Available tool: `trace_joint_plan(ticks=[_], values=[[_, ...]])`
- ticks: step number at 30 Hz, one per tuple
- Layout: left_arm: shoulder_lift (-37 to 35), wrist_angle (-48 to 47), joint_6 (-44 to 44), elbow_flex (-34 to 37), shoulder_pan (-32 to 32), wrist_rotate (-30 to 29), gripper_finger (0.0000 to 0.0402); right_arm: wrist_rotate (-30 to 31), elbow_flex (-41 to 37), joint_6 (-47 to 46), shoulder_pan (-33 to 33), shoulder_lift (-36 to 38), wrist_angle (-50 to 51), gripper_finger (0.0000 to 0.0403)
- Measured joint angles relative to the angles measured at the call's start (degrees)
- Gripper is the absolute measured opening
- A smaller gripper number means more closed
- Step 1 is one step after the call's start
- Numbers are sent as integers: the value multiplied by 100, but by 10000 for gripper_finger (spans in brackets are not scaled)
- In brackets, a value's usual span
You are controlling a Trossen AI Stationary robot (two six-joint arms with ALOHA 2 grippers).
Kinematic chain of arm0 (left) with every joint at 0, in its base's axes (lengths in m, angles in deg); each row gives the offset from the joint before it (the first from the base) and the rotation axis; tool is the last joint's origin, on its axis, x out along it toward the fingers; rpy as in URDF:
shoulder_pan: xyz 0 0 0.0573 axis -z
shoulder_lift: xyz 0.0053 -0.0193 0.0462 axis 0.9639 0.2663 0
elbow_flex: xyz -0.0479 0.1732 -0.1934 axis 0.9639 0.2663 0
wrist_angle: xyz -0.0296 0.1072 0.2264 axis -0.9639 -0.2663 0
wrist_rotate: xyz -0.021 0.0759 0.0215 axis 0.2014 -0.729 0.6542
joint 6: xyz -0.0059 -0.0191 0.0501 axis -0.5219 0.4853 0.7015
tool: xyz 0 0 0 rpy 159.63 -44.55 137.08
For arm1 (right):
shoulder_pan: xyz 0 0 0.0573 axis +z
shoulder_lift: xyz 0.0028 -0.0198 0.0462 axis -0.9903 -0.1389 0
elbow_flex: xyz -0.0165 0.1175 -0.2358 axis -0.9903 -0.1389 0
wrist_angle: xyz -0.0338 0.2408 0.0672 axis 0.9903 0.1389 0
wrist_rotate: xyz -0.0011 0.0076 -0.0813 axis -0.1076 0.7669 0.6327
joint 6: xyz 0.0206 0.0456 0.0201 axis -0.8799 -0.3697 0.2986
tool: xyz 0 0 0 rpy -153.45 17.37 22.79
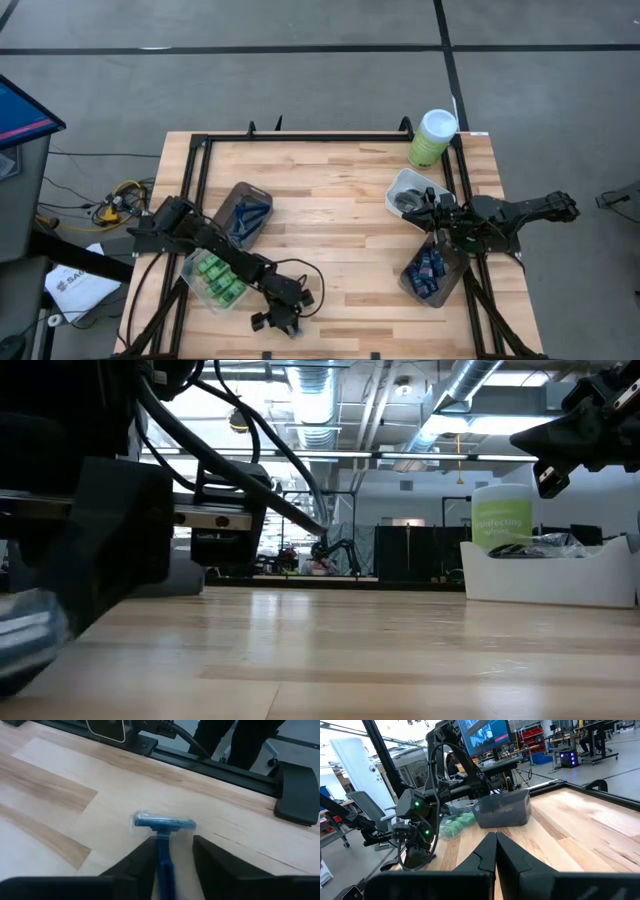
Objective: Pick & Place Travel size toiletries
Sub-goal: Put the blue razor into the left black bin
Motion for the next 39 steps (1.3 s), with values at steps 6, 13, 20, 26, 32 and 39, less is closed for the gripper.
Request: trace_joint_plan(ticks=[6,13,20,26,32,39], values=[[0,-9,-17,0,-2,5,78,0,0,0,2,0,0,0],[-4,5,-23,-5,-3,-31,19,0,1,-2,6,0,0,0],[-15,25,-522,-9,-9,-90,26,0,1,0,7,0,0,0],[-410,-37,-1097,2,-7,-690,0,0,0,0,4,-1,0,0],[-1316,-66,-1373,-2,-101,-1787,1,0,1,0,4,-2,0,0],[-1950,-951,-2061,0,-300,-2468,0,0,1,-2,4,-2,0,0]])
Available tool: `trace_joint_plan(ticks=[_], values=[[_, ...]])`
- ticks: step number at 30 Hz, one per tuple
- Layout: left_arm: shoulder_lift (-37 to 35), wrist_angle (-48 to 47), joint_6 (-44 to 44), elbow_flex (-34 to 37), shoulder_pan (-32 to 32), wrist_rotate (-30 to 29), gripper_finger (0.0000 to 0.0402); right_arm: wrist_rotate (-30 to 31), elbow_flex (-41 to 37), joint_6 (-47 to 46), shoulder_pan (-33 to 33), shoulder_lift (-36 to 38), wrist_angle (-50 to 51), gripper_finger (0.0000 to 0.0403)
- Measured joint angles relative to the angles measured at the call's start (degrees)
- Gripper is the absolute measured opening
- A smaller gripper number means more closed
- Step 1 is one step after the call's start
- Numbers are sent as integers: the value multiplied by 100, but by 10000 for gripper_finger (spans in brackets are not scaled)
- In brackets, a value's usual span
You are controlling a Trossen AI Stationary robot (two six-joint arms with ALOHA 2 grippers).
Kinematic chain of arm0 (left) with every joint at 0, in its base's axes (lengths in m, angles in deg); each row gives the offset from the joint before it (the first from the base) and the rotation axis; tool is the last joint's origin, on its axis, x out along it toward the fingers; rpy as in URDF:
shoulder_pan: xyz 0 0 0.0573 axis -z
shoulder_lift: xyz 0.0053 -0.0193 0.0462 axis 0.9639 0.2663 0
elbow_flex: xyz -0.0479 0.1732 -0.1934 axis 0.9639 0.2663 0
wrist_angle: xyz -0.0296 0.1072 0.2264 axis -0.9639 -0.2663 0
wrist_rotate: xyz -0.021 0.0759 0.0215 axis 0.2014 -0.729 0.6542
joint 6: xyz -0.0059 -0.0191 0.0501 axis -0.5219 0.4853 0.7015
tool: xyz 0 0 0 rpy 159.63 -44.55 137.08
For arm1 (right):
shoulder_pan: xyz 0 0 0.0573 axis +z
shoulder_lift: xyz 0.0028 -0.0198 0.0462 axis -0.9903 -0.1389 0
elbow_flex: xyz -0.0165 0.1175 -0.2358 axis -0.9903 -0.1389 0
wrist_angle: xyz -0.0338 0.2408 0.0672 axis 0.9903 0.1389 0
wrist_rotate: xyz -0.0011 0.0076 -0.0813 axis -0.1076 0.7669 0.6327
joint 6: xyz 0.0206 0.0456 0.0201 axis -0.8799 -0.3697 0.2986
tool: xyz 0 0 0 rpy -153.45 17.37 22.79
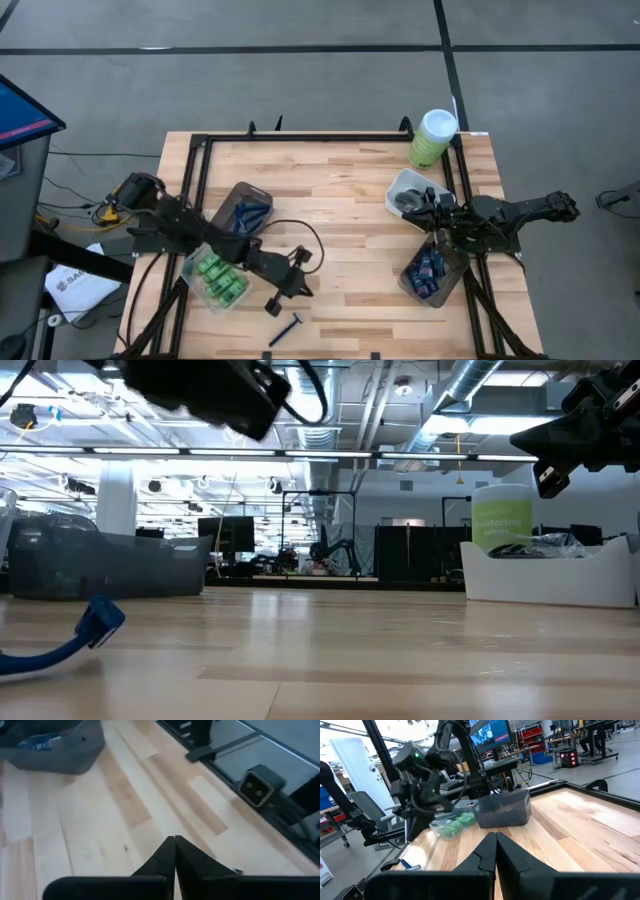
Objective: Pick & Place Travel size toiletries
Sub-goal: Put the blue razor into the left black bin
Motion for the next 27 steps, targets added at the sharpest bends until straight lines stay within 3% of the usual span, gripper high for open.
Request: trace_joint_plan(ticks=[6,10,13,16,22,27], values=[[-505,-462,-816,2,192,40,21,0,0,0,0,0,0,0],[-761,-1294,-1447,2,528,-116,68,0,-1,2,0,0,0,0],[-762,-1417,-1541,4,975,-372,108,0,0,1,0,0,0,0],[-621,-1383,-1795,-4,1446,-1034,149,0,-1,2,0,0,0,0],[15,-1295,-3344,0,2111,-2899,199,0,0,0,-4,0,0,0],[720,-530,-4386,2,2297,-3224,203,0,-1,1,-4,1,0,0]])
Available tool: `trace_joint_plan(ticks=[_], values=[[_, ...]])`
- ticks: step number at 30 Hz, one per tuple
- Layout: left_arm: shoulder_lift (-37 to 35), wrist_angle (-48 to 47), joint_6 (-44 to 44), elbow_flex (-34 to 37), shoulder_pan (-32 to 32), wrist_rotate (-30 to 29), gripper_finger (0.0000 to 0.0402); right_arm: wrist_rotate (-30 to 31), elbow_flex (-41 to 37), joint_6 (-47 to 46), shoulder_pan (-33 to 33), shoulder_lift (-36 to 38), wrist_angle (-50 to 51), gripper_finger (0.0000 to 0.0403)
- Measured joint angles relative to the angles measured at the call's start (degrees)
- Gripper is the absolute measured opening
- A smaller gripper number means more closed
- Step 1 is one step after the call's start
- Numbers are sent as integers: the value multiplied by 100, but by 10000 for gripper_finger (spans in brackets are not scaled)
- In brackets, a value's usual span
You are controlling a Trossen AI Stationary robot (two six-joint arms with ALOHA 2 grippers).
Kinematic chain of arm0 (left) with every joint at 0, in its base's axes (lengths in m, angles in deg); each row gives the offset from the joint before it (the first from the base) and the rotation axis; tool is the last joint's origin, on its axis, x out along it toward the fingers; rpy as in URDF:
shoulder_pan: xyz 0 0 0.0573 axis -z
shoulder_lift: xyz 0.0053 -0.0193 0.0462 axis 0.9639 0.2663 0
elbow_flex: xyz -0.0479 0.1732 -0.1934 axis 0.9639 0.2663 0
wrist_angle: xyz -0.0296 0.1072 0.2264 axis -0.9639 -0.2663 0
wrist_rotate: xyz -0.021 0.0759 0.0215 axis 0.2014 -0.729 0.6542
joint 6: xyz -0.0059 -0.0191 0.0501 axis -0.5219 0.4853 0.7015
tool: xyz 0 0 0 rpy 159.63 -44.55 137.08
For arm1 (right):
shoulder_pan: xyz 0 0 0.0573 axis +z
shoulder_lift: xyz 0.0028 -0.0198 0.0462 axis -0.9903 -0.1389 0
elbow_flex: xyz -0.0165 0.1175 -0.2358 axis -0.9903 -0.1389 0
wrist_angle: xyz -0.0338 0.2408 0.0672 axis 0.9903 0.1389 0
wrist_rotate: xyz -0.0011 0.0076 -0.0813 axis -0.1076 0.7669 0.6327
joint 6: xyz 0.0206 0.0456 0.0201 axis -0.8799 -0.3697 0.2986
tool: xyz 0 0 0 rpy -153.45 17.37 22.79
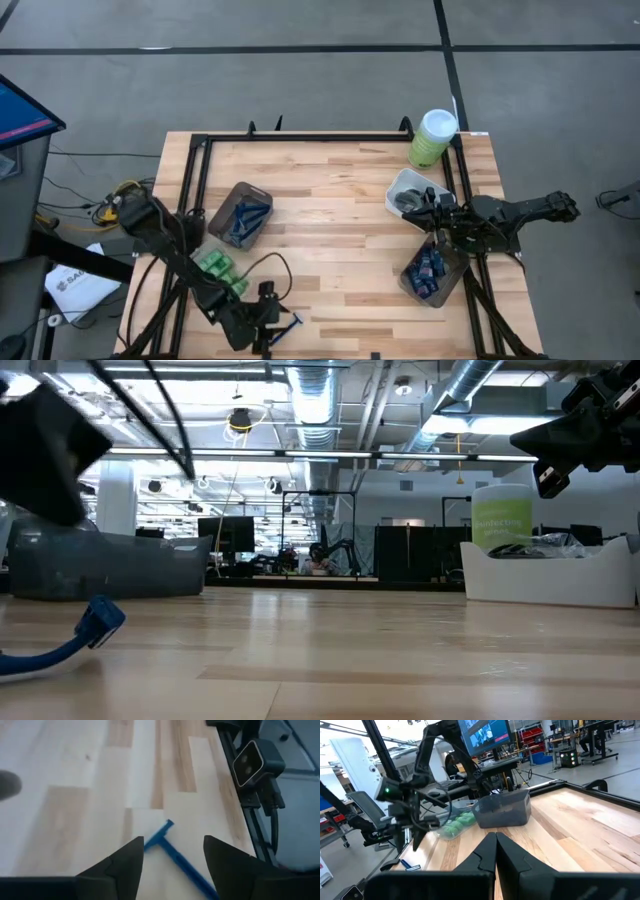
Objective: Pick & Place Travel size toiletries
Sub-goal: Put the blue razor into the left black bin
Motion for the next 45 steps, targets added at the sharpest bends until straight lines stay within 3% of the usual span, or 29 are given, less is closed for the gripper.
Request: trace_joint_plan(ticks=[6,19,29,37,45], values=[[657,728,-198,0,-20,-14,190,0,1,1,0,-1,0,0],[1254,789,-414,-26,-73,-91,162,0,0,-1,2,0,0,0],[1256,736,230,-20,-263,114,23,0,-1,-1,7,-1,0,0],[1155,739,297,-13,-298,168,24,0,-1,-1,4,-1,0,0],[533,556,581,22,-480,21,17,0,0,0,4,0,0,0]])
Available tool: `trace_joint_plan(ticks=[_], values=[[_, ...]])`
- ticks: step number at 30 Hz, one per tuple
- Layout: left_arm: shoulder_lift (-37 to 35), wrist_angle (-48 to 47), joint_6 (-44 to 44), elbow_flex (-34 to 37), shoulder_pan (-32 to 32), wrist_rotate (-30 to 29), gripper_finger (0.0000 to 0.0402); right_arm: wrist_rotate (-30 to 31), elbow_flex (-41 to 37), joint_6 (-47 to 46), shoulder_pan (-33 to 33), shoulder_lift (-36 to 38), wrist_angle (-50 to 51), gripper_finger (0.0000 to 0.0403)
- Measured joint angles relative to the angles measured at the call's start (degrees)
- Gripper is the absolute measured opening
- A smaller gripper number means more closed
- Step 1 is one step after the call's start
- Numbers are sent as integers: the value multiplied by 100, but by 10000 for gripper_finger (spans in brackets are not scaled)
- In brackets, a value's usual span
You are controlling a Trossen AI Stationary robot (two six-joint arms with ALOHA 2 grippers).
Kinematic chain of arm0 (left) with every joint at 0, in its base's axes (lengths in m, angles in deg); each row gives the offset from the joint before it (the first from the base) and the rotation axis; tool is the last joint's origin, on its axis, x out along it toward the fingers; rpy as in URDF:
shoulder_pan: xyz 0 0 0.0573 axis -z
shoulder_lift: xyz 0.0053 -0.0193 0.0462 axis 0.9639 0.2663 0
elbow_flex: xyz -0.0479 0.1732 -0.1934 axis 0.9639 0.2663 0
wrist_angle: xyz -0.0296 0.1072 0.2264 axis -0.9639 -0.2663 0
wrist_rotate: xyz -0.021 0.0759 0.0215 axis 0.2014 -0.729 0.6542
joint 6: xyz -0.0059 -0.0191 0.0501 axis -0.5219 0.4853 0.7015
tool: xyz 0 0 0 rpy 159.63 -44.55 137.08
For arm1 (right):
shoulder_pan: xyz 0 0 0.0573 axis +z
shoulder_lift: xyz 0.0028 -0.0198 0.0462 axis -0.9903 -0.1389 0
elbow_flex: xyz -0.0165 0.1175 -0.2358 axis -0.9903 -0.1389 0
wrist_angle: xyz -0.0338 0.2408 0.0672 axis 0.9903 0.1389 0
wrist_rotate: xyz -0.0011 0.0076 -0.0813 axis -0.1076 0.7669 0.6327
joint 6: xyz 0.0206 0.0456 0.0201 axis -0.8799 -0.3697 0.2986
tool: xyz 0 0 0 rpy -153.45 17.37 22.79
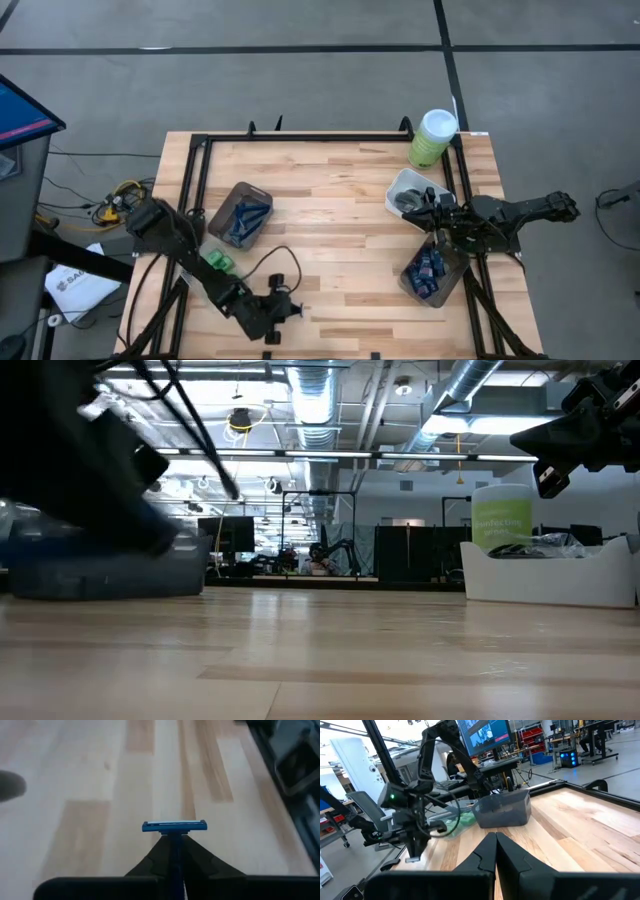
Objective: Pick & Place Travel size toiletries
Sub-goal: Put the blue razor into the left black bin
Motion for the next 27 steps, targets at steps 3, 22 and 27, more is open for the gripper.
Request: trace_joint_plan(ticks=[3,22,27], values=[[-281,-8,52,-2,-154,-44,17,0,-1,1,0,0,0,0],[-4473,-4214,423,183,-2093,-1412,18,0,-1,-1,0,0,0,0],[-5285,-4381,-346,1162,-2561,-1419,18,0,-1,-1,-4,-1,0,0]])
